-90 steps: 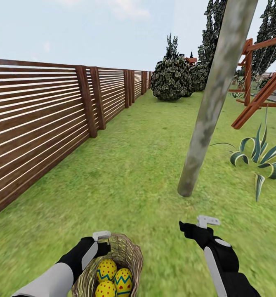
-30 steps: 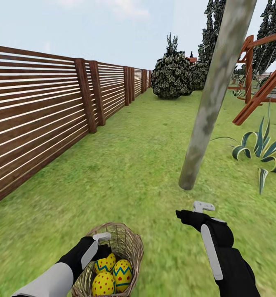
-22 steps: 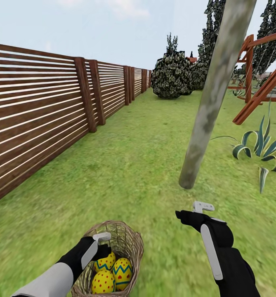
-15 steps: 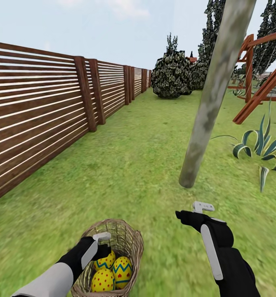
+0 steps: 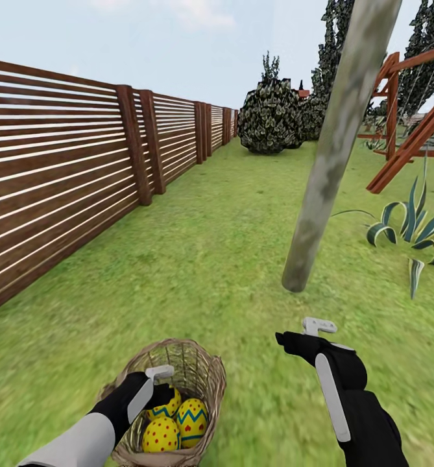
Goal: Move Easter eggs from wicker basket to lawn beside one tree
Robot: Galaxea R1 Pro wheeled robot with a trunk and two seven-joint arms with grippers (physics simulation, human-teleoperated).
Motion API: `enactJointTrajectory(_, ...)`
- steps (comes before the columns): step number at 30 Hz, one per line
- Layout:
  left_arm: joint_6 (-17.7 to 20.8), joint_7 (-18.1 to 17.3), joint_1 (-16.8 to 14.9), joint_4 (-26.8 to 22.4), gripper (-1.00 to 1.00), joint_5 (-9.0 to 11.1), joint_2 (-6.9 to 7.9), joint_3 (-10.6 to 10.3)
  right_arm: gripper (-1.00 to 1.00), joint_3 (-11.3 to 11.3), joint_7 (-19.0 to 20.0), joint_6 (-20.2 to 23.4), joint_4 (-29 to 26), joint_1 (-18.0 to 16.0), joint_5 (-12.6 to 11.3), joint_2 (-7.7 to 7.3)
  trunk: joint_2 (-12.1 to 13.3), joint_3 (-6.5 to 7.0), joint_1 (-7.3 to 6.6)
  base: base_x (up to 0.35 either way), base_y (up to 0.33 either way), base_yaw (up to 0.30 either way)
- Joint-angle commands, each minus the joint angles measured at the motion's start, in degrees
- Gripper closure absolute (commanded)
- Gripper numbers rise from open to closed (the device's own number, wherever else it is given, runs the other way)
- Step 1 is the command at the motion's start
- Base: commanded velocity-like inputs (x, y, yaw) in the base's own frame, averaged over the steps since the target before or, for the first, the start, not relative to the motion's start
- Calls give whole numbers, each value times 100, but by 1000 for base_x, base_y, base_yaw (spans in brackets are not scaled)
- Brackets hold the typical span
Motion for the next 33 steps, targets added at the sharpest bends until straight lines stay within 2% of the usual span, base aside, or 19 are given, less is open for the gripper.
enactJointTrajectory(1, 18, 47, -2, -11, -100, 61, 4, -43, -100, -3, -51, 19, -5, -2, -62, 3, -44, -24, 22, 0, 0, 0)
enactJointTrajectory(21, 8, 38, -1, -16, -100, 57, 12, -46, -100, -6, -51, 28, -5, -5, -62, 3, -846, -383, 461, 0, 0, 0)
enactJointTrajectory(33, 8, 59, -2, -11, -100, 52, 85, -45, -100, -7, -51, 34, -5, -5, -62, 3, -1327, -598, 724, 0, 0, 0)
